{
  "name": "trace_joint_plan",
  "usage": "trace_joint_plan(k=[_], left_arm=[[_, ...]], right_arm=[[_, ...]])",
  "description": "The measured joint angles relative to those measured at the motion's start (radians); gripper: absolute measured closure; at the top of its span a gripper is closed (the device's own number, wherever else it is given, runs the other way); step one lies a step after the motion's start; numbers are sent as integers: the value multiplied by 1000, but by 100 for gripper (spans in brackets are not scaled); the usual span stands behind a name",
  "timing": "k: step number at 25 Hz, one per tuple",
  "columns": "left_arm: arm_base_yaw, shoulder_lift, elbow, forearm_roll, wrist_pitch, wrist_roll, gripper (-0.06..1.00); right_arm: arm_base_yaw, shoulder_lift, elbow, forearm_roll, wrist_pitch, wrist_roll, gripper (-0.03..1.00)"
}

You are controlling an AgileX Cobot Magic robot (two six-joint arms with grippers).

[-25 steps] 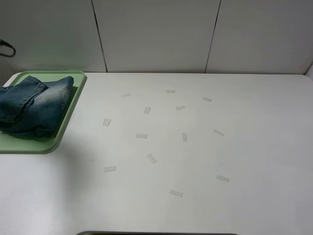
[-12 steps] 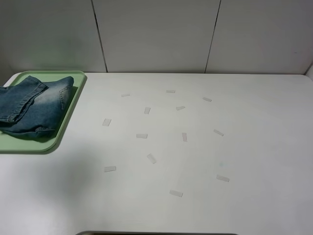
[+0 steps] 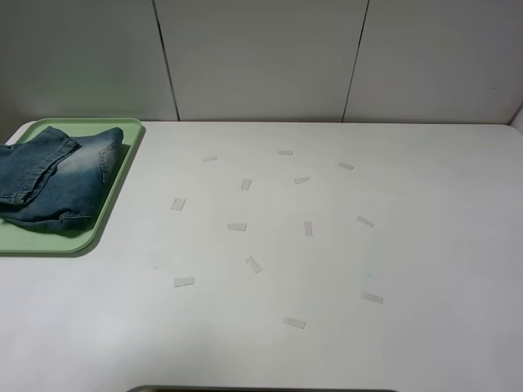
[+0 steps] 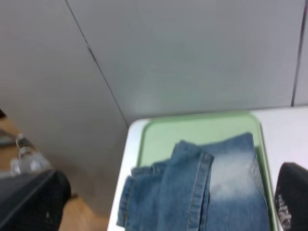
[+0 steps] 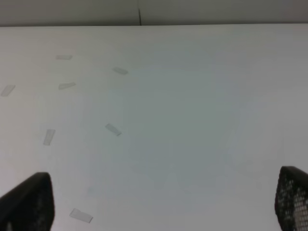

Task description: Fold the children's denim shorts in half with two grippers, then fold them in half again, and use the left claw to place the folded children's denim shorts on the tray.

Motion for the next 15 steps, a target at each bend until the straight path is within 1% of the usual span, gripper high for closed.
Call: trace_joint_plan(k=[3, 5, 8, 15], left_arm=[[0, -155, 79, -1, -16, 0, 7], [0, -243, 123, -1, -3, -1, 7], [0, -364, 148, -1, 52, -3, 7], [0, -573, 151, 2, 256, -40, 7]], right_arm=[[0, 0, 0, 0, 0, 0, 27], [0, 0, 0, 0, 0, 0, 27], [0, 0, 0, 0, 0, 0, 27], [0, 0, 0, 0, 0, 0, 27]])
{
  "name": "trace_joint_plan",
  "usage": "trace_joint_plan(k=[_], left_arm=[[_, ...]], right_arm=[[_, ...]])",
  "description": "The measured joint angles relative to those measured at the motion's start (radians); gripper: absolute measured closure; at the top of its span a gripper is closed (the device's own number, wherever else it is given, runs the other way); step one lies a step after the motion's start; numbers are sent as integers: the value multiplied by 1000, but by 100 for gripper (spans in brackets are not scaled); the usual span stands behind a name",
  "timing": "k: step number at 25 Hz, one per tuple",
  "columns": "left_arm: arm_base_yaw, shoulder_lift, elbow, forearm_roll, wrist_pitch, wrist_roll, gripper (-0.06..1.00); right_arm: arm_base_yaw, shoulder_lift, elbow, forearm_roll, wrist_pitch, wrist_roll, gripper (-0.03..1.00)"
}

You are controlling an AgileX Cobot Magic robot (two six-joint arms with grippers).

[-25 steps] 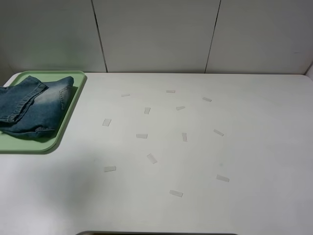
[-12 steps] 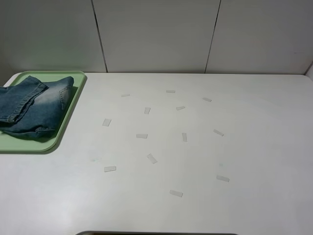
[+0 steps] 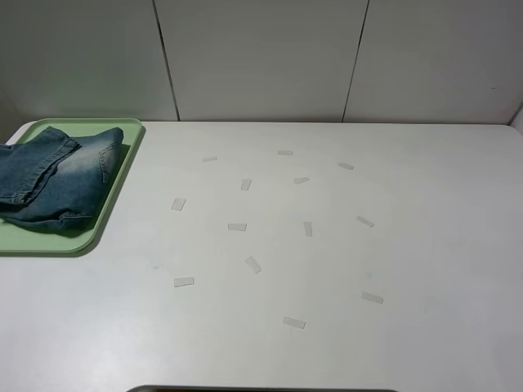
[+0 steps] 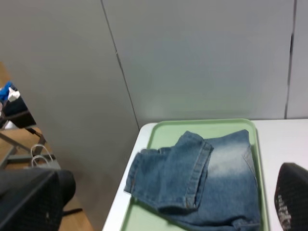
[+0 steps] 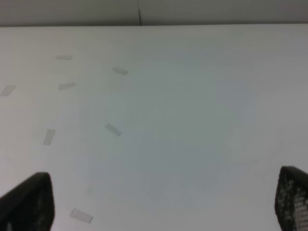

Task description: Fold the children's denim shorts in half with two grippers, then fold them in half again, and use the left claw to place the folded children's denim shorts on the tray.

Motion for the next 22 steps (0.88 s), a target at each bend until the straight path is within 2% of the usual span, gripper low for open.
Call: trace_joint_plan(k=[7, 12, 16, 22], left_arm=[[0, -113, 11, 0, 115, -67, 7], [0, -113, 61, -75, 151, -70, 7], [0, -113, 150, -132, 166, -70, 7], [0, -113, 298, -144, 199, -84, 7]], right_arm=[[0, 0, 0, 0, 0, 0, 27], [0, 0, 0, 0, 0, 0, 27], [0, 0, 0, 0, 0, 0, 27], [0, 0, 0, 0, 0, 0, 27]])
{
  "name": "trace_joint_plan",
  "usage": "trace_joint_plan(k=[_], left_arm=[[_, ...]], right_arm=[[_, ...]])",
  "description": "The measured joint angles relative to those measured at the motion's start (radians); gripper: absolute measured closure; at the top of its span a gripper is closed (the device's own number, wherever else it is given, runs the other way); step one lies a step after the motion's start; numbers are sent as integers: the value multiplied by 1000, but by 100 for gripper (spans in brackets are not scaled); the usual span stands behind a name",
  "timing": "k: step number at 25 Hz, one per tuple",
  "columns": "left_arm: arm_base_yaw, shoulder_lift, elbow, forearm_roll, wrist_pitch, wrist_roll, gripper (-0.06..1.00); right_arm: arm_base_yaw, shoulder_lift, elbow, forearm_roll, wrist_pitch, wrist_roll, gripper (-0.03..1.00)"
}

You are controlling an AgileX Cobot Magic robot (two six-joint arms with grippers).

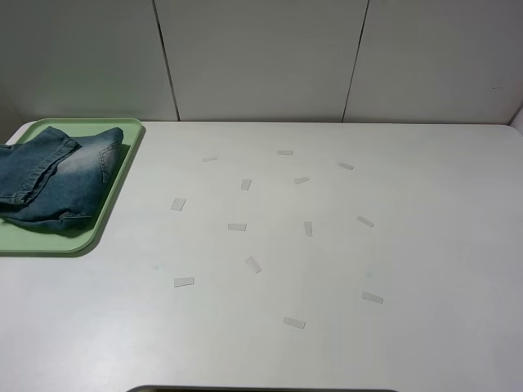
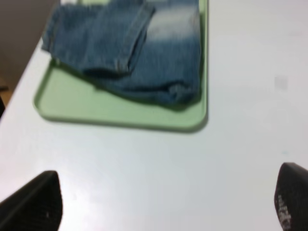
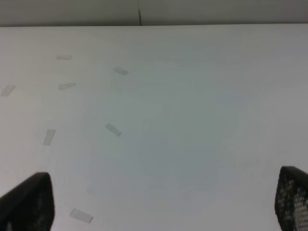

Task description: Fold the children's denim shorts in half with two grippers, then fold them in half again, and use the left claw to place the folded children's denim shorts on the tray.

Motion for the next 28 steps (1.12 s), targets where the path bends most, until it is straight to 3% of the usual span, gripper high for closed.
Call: trace_joint_plan(k=[17, 28], left_arm=[[-151, 0, 46, -2, -8, -8, 10], [-164, 0, 46, -2, -8, -8, 10]], right_arm=[[0, 0, 0, 0, 0, 0, 27], [0, 0, 0, 0, 0, 0, 27]])
